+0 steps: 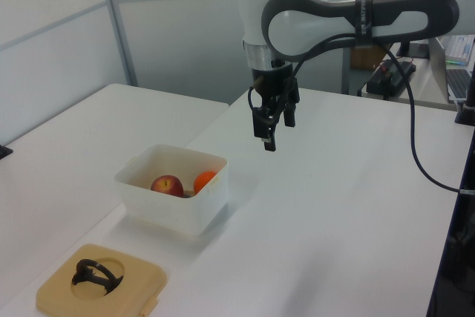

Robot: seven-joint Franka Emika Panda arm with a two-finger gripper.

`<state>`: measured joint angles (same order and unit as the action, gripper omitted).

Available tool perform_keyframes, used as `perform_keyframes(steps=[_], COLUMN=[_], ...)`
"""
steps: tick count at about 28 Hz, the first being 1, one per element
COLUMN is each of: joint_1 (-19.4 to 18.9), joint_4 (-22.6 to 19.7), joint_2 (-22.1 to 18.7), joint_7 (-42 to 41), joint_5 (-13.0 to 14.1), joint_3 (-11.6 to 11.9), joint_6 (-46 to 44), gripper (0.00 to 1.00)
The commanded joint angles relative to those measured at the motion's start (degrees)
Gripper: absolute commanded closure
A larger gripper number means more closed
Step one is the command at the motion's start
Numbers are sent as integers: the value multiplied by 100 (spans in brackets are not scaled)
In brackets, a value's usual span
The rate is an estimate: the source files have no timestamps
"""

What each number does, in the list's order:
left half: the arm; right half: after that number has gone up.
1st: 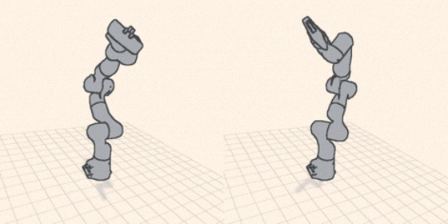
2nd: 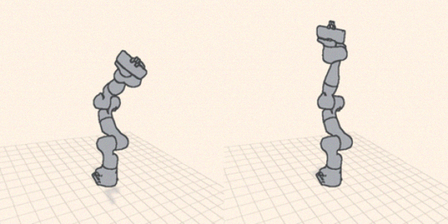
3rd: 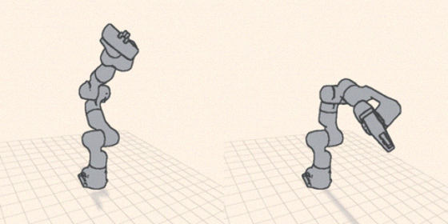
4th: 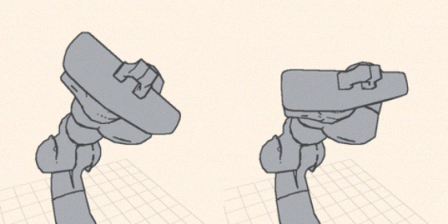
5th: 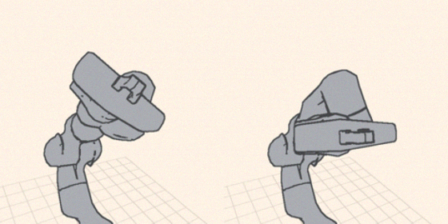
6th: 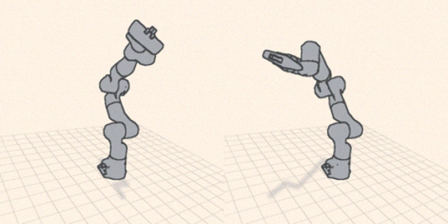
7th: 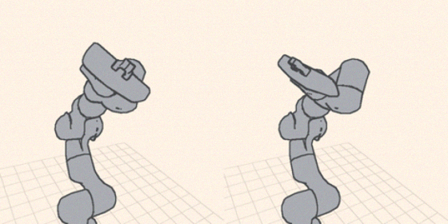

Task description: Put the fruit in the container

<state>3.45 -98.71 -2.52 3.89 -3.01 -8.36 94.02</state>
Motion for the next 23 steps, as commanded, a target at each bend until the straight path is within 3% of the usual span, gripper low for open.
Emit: perform_keyframes(steps=[1,13,23], joint_1=[-20,77,77], joint_4=[27,212,212], joint_2=[-108,-117,-126], joint_7=[-459,-530,-468], joint_5=[151,212,222], joint_3=[97,299,282], joint_6=[-156,-147,-226], gripper=[0,0,0])
